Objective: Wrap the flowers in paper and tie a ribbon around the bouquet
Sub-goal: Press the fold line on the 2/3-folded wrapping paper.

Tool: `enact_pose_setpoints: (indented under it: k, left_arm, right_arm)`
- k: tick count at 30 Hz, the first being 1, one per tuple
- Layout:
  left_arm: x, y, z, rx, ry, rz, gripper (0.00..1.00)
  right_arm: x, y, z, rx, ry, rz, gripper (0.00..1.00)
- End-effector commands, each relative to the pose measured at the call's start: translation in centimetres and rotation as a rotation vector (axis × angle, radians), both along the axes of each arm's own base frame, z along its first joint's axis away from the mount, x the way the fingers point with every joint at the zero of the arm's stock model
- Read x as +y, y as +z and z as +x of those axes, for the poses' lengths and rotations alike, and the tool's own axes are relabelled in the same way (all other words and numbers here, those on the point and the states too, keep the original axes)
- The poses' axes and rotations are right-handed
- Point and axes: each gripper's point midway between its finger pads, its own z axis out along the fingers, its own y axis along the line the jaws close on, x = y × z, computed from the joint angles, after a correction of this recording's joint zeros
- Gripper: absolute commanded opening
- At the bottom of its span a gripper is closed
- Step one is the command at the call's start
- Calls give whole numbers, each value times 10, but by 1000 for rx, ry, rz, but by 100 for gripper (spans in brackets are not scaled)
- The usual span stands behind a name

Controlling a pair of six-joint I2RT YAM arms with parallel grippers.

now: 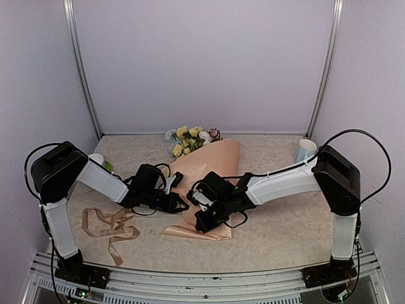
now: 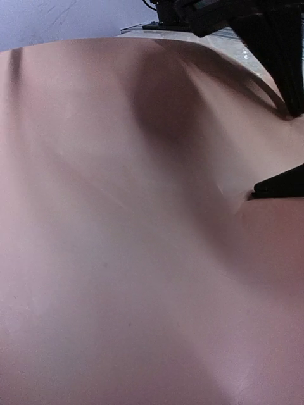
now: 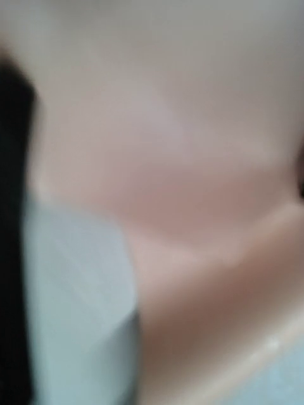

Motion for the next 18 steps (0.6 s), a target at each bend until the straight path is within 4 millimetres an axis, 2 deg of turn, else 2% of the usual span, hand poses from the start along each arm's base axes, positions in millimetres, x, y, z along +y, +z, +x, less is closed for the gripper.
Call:
enact_pose_setpoints:
  k: [1,3,6,10,12,15,18]
  left_arm:
    - [3,-4,2,-1,8,2,0]
    - [3,-4,2,-4,7,3,0]
    - [4,-4,2,-4,5,6,0]
    - [4,-6,1,-2,6,8,0]
    - [5,-7,1,-2,8,11,0]
    - [7,-8,0,2,14,13,0]
    - [8,-8,-2,8,9,11,0]
  right_arm:
    - [-18,-26,-49,79,96,-98,0]
    - [-22,-19,-57,74,107,-98,0]
    - [-24,0,-56,44,105,-94,0]
    - [3,48,-46,-33,154,29,0]
    - [20,59,-34,-84,154,63,0]
    - [30,44,-12,-112,88,-10,0]
    - [26,17,-6,-113,68,-128,0]
